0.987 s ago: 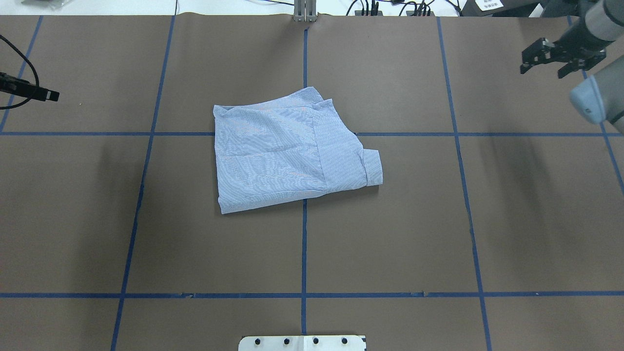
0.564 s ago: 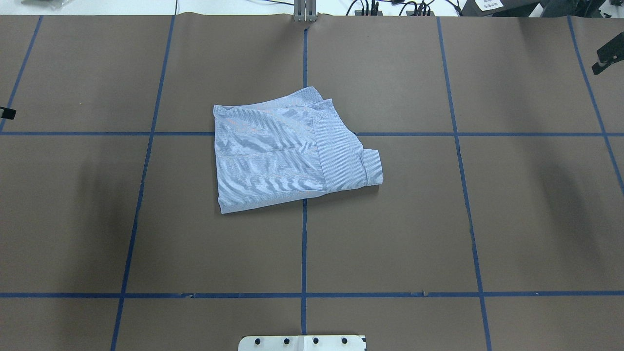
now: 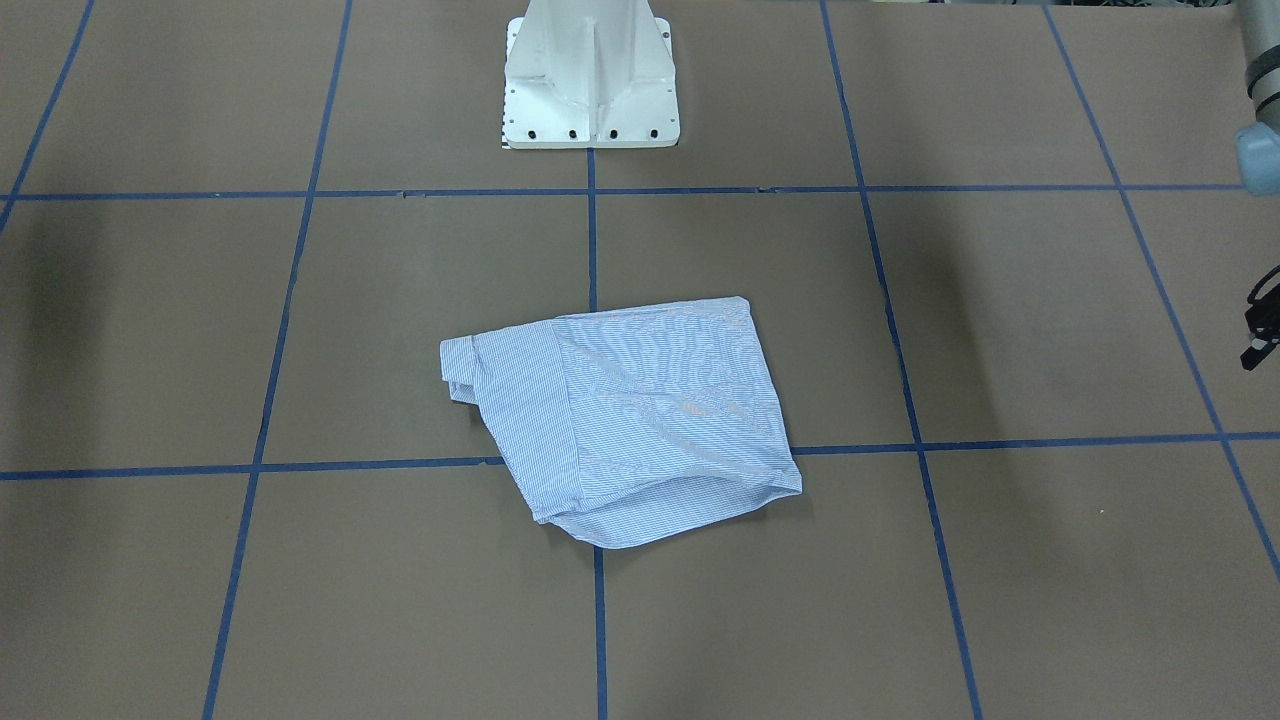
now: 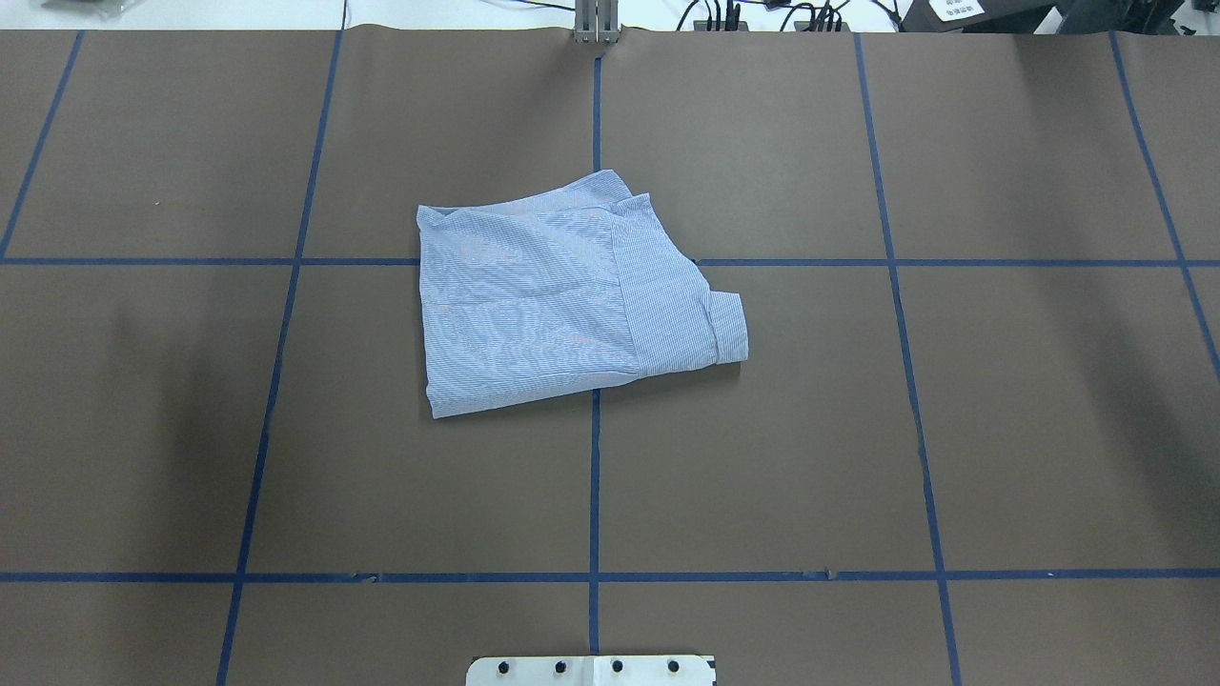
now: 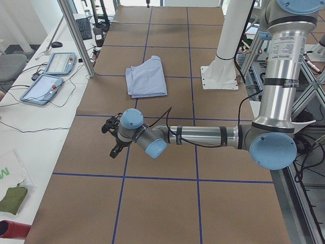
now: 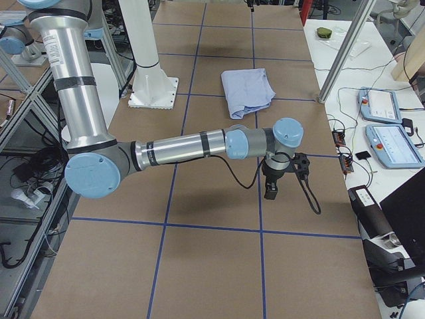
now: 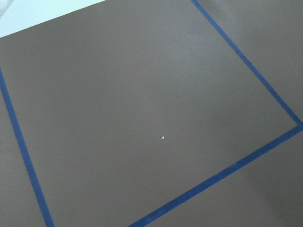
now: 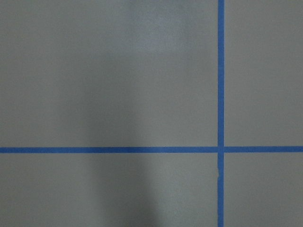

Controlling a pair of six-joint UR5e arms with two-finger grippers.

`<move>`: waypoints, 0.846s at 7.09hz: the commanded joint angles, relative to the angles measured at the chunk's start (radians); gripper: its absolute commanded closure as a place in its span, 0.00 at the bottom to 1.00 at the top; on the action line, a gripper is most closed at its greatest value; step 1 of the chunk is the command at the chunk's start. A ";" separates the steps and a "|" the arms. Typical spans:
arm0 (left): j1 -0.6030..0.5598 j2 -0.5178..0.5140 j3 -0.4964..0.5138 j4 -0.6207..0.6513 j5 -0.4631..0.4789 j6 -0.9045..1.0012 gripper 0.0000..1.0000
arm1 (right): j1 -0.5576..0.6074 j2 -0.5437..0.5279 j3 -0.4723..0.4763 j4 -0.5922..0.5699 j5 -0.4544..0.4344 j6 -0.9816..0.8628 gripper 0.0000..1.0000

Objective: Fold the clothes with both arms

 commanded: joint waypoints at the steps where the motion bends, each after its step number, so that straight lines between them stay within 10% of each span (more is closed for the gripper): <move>1: -0.043 0.005 -0.121 0.220 -0.053 0.037 0.00 | 0.000 -0.066 0.025 0.000 0.013 0.003 0.00; 6: -0.045 0.049 -0.197 0.290 -0.048 0.037 0.00 | -0.011 -0.055 0.026 0.003 0.005 0.016 0.00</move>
